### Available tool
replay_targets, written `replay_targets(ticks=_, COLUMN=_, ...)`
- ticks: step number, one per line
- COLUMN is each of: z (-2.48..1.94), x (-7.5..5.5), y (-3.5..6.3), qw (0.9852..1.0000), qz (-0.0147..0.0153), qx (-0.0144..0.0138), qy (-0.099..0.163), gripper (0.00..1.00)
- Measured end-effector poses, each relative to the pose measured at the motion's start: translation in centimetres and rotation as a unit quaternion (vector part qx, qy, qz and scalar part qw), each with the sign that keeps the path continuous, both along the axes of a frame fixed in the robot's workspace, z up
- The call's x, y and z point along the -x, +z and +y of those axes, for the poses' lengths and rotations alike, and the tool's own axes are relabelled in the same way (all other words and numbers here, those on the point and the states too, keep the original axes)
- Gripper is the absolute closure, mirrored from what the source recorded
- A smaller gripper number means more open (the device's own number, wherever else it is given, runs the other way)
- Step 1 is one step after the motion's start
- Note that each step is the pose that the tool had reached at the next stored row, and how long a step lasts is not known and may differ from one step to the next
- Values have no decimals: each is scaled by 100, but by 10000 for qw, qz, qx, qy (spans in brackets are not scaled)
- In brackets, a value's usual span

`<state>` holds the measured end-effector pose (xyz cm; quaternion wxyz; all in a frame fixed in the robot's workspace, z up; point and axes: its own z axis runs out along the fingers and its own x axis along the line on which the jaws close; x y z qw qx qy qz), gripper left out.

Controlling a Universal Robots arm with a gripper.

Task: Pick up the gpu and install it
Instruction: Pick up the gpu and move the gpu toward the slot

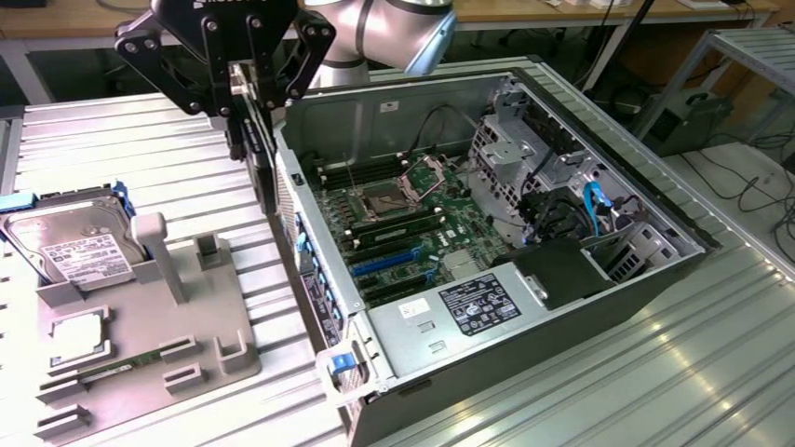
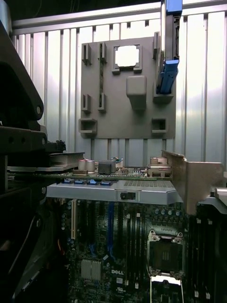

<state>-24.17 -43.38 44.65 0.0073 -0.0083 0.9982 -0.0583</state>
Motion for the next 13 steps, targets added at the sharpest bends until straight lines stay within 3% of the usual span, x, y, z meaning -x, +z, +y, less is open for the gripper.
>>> replay_targets(ticks=13, z=0, x=-72, y=-1, qw=10000, qz=0, qx=0, qy=0, gripper=72)
